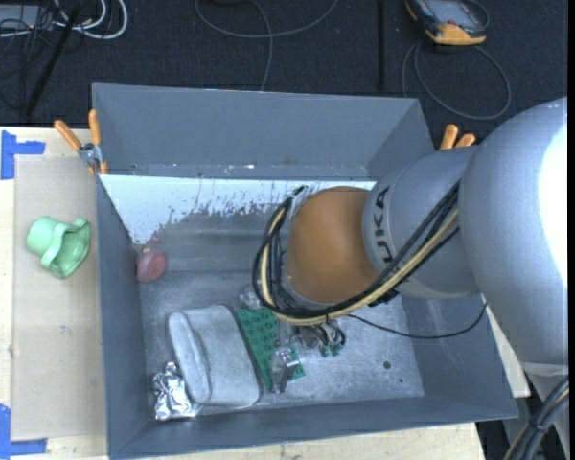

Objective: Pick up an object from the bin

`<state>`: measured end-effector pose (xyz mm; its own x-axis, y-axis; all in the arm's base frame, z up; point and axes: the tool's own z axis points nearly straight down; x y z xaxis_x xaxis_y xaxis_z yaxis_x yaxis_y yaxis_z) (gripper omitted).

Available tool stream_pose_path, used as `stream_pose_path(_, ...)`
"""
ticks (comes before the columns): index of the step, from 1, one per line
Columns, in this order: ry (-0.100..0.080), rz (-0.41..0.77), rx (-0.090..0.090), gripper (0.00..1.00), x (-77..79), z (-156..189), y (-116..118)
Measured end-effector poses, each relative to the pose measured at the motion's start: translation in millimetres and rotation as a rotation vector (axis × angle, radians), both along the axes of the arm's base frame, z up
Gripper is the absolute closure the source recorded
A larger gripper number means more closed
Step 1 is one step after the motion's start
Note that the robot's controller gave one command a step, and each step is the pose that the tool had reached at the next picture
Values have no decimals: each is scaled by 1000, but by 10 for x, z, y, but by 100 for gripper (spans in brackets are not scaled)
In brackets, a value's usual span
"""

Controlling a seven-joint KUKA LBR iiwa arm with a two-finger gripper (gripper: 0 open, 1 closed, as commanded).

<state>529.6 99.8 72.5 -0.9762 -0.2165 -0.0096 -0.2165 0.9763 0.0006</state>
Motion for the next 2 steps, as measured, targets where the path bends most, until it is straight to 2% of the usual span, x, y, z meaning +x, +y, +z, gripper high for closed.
stream_pose_path(1,3,0,0,100,1,1,-12)
stream_pose_path(2,1,234,-3,100,87,1677,-116)
